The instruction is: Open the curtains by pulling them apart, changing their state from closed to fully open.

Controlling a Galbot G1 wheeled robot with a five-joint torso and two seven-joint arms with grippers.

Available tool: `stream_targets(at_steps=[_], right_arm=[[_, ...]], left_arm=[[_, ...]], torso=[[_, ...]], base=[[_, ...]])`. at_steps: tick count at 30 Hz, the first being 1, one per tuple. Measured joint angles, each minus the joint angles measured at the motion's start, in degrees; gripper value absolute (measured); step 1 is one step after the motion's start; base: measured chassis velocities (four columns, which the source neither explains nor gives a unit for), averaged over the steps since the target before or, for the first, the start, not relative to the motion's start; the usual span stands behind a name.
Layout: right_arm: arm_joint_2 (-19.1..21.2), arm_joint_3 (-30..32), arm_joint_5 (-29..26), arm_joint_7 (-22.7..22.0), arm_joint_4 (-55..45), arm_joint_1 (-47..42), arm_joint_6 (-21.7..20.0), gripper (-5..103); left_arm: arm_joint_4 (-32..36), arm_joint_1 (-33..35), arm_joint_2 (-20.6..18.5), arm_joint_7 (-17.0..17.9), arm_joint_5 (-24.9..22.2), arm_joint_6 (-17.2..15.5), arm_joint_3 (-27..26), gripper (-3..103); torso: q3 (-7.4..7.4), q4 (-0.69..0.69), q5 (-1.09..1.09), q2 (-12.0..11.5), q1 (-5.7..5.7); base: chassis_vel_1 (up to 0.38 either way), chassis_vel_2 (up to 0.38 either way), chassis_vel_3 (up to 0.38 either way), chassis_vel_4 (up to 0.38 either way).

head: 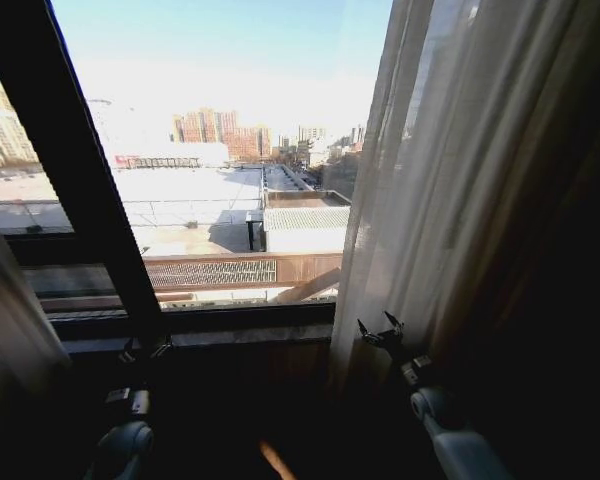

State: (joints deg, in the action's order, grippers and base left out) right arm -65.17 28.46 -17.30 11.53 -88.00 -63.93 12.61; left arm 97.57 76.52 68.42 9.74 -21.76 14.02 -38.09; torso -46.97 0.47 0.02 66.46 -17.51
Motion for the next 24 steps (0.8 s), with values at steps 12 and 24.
stream_targets(at_steps=[12,24], right_arm=[[-0.7,-1.9,0.4,-2.8,0.0,1.8,0.9,100],[-1.0,-6.3,4.0,-8.8,5.3,7.4,0.3,100]], left_arm=[[0.0,0.0,0.0,0.0,0.0,0.0,0.0,100],[0.0,0.0,0.0,0.0,0.0,0.0,0.0,100]], torso=[[-0.02,-0.03,-0.02,0.0,-0.05],[0.00,-0.03,-0.04,0.0,0.01]], base=[[-0.067,0.087,0.054,-0.080],[-0.005,0.003,0.003,-0.001]])
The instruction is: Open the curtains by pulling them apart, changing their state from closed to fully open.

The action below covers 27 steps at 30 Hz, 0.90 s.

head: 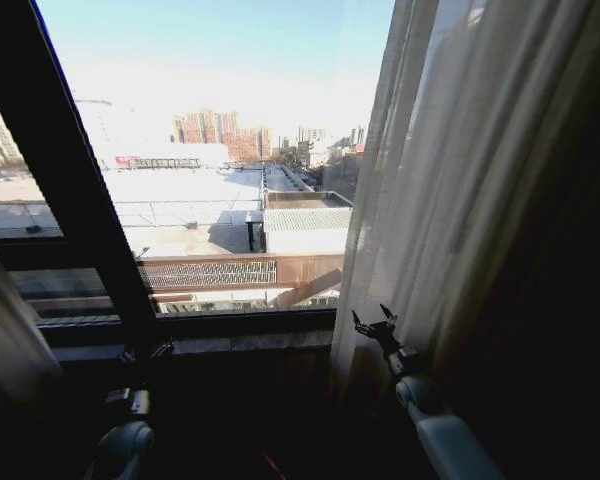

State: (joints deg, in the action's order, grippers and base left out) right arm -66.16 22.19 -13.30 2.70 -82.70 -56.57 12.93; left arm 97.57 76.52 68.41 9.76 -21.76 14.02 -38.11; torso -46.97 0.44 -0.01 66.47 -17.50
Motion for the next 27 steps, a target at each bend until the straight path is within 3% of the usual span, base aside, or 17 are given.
stream_targets(at_steps=[18,20,22,27], right_arm=[[-2.5,-6.8,-0.6,-4.0,9.7,12.0,-2.8,102],[-2.6,-7.4,-0.7,-4.4,10.5,13.0,-3.3,93],[-2.7,-7.6,-0.8,-4.4,10.6,13.3,-3.4,93],[-2.9,-8.1,-0.9,-4.5,10.7,13.6,-3.5,65]], left_arm=[[0.0,0.0,0.0,0.0,0.0,0.0,0.0,100],[0.0,0.0,0.0,0.0,0.0,0.0,0.0,100],[0.0,0.0,0.0,0.0,0.0,0.0,0.0,100],[0.0,0.0,0.0,0.0,0.0,0.0,0.0,100]], torso=[[-0.01,0.00,0.01,0.0,-0.02],[-0.01,0.00,0.01,0.0,-0.02],[-0.01,0.00,0.01,0.0,-0.02],[-0.01,0.00,0.01,0.0,-0.02]], base=[[0.000,0.000,0.000,0.000],[0.000,0.000,0.000,0.000],[0.000,0.000,0.000,0.000],[0.000,0.000,0.000,0.000]])
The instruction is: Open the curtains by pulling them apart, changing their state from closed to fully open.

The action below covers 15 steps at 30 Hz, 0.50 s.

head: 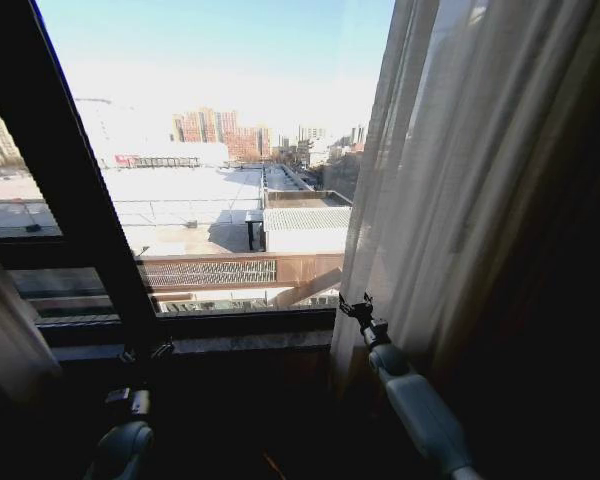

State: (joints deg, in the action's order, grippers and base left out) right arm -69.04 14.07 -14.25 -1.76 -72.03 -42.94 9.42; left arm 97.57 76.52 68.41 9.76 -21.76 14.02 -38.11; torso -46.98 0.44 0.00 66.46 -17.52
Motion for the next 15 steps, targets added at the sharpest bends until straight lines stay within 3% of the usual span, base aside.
stream_targets(at_steps=[1,3,5,9,11,14,15], right_arm=[[0.0,0.0,0.0,0.0,0.0,0.0,0.0,65],[0.0,0.0,0.0,0.0,-0.5,-0.4,0.0,54],[0.0,-0.1,0.0,0.0,-0.6,-0.5,0.1,54],[0.2,0.1,0.1,0.0,-0.9,-1.1,0.3,33],[0.2,0.1,0.1,0.0,-0.9,-1.2,0.3,33],[0.3,0.4,0.0,0.2,-1.2,-1.6,0.4,17],[0.3,0.4,0.0,0.2,-1.2,-1.6,0.4,17]], left_arm=[[0.0,0.0,0.0,0.0,0.0,0.0,0.0,100],[0.0,0.0,0.0,0.0,0.0,0.0,0.0,100],[0.0,0.0,0.0,0.0,0.0,0.0,0.0,100],[0.0,0.0,0.0,0.0,0.0,0.0,0.0,100],[0.0,0.0,0.0,0.0,0.0,0.0,0.0,100],[0.0,0.0,0.0,0.0,0.0,0.0,0.0,100],[0.0,0.0,0.0,0.0,0.0,0.0,0.0,100]], torso=[[0.00,0.00,0.00,0.0,0.00],[0.00,0.00,0.00,0.0,0.00],[0.00,0.00,0.00,0.0,0.00],[0.00,0.00,0.00,0.0,0.00],[0.00,0.00,0.00,0.0,0.00],[0.00,0.00,0.00,0.0,0.00],[0.00,0.00,0.00,0.0,0.00]], base=[[0.000,0.000,0.000,0.000],[0.000,0.000,0.000,0.000],[0.000,0.000,0.000,0.000],[0.000,0.000,0.000,0.000],[0.000,0.000,0.000,0.000],[0.000,0.000,0.000,0.000],[0.000,0.000,0.000,0.000]])
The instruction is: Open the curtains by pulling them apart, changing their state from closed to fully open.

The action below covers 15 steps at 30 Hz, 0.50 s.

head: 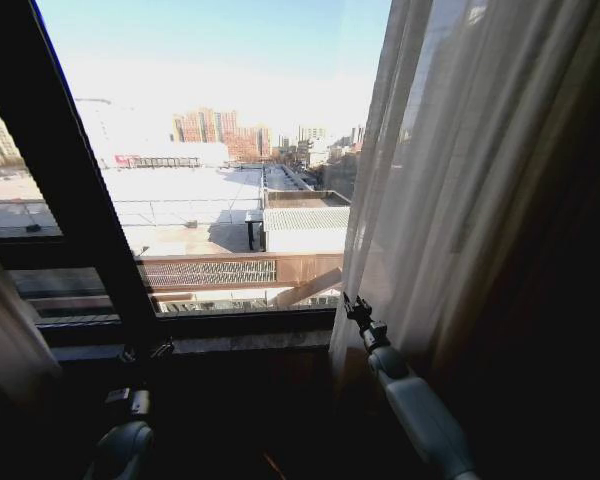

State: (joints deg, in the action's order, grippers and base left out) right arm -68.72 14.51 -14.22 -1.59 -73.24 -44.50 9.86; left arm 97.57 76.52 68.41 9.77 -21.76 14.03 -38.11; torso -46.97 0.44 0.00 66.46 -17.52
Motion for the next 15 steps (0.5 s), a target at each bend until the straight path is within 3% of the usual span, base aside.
stream_targets(at_steps=[2,5,15], right_arm=[[0.0,0.4,-0.4,0.6,-0.1,-0.3,0.6,6],[0.0,1.0,-1.5,1.5,-0.1,-0.8,1.7,1],[0.3,1.9,-2.3,3.8,-0.6,-1.7,1.7,0]], left_arm=[[0.0,0.0,0.0,0.0,0.0,0.0,0.0,100],[0.0,0.0,0.0,0.0,0.0,0.0,0.0,100],[0.0,0.0,0.0,0.0,0.0,0.0,0.0,100]], torso=[[0.00,0.00,0.00,0.0,0.00],[0.00,0.00,0.00,0.0,0.00],[0.00,0.00,0.00,0.0,0.00]], base=[[0.000,0.000,0.000,0.000],[0.000,0.000,0.000,0.000],[0.000,0.000,0.000,0.000]])
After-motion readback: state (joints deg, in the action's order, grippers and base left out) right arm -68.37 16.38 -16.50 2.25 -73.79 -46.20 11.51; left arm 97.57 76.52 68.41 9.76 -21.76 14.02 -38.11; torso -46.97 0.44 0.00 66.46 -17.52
